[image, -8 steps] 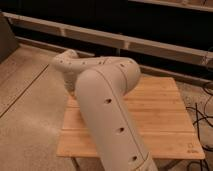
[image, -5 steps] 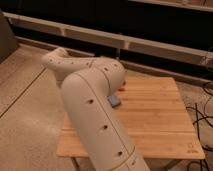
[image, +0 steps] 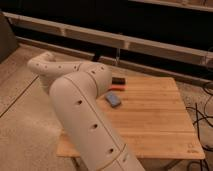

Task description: Drag the ceramic bowl in a circle

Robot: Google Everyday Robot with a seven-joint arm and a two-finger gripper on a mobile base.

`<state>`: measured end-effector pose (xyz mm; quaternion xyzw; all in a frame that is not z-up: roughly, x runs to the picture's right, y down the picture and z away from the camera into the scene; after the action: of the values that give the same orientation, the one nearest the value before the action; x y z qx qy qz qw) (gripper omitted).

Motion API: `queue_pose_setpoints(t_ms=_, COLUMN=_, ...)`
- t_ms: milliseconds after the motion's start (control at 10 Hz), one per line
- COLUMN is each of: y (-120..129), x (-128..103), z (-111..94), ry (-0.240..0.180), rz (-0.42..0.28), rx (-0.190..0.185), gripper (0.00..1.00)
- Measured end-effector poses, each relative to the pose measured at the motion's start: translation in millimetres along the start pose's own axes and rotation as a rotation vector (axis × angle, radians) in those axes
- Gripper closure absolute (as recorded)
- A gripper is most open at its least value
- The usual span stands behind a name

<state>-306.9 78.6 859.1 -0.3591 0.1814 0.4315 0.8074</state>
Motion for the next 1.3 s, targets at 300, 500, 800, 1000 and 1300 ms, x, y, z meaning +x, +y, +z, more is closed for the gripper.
queue_pose_setpoints(t_ms=300, y=22.3, x=30.8, z=4.6, ry=-0.017, rz=-0.043, rx=-0.047, gripper=1.00)
queue_pose_setpoints(t_ms=500, y=13.2, x=62.0, z=9.3, ry=-0.018, rz=-0.020, rx=-0.057, gripper=1.00)
queue_pose_setpoints(t_ms=800, y=-28.1, x=86.1, z=7.0, ry=-0.027, rz=0.086, rx=-0.050, gripper=1.00)
queue_pose_setpoints(t_ms=1000, y=-52.1, x=78.5, z=1.6, ry=-0.037, rz=0.117, rx=-0.023, gripper=1.00)
queue_pose_setpoints(t_ms=1300, y=-69.6, x=56.5, z=3.8, ry=-0.007, rz=0.054, rx=0.031, gripper=0.99)
